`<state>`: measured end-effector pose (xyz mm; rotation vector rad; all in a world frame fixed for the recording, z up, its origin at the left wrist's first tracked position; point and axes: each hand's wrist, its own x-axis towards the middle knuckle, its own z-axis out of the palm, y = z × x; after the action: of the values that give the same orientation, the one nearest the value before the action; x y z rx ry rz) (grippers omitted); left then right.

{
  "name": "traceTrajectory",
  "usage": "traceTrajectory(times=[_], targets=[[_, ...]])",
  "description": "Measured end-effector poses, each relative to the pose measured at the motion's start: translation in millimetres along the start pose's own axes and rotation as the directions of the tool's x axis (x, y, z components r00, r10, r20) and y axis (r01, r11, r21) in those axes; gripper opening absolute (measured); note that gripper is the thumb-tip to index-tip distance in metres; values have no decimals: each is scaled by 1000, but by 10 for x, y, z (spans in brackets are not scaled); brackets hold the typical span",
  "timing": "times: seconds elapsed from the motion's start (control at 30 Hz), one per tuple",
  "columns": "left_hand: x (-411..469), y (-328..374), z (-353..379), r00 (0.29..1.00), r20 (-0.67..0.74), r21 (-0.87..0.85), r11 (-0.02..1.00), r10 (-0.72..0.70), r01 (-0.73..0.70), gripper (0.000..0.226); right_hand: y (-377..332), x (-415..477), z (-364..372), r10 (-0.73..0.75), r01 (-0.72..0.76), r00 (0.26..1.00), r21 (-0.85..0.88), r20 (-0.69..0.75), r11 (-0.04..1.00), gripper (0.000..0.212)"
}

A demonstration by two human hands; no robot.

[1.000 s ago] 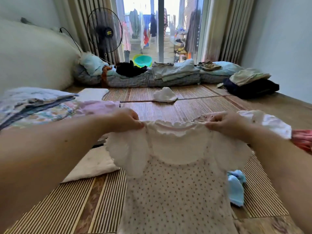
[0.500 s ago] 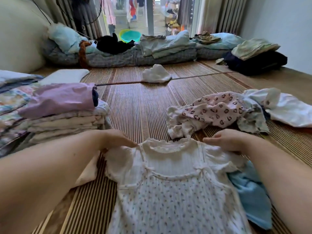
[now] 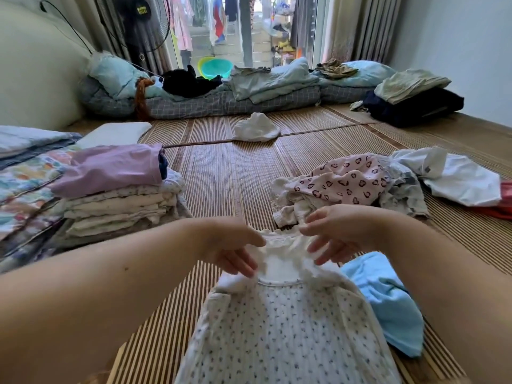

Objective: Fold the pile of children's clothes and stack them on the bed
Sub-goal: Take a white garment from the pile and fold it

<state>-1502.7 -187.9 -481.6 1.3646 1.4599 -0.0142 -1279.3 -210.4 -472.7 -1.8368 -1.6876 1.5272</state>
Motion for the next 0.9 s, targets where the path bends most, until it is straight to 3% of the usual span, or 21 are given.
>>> traceTrajectory(times=[0.07,0.13,0.2,0.27,0.37,0.5,0.6,0.73,0.8,0.83,0.9], targets=[[152,48,69,993,-114,49,998,30,-25,25,-6,81,43,-10,11,1000,24,-27,1000,13],[316,10,14,935,-334,220,975,118,-45,23,64,226,33,-18,1,970,-69,-241,998,12],[446,-82,-66,866,-477,353,935,150,32,21,194,364,29,6,-95,927,-219,-375,971,18],[528,-171,-88,880,-470,347,931,71,110,28,312,480,56,74,-204,914,-293,-399,934,29],[595,-261,-27,913,-408,205,974,-8,99,39,388,587,76,115,-223,915,-247,-387,943,38],[582,-266,18,898,-416,16,988,144,-151,18,318,554,27,3,2,977,22,-214,1000,21],[481,-230,-112,811,-530,-80,938,247,-338,12,251,493,-50,-107,153,958,160,-265,975,15],[269,-149,-351,720,-629,-142,867,294,-478,27,83,411,-101,-278,383,836,140,-473,913,32],[139,-142,-406,703,-608,-118,834,369,-539,22,18,292,-93,-346,434,784,58,-515,899,49],[50,-153,-411,703,-579,-69,834,414,-547,20,11,240,-98,-377,445,773,11,-509,896,51],[-116,-240,-373,726,-489,-18,826,485,-564,26,4,79,-73,-463,490,765,-62,-448,870,33]])
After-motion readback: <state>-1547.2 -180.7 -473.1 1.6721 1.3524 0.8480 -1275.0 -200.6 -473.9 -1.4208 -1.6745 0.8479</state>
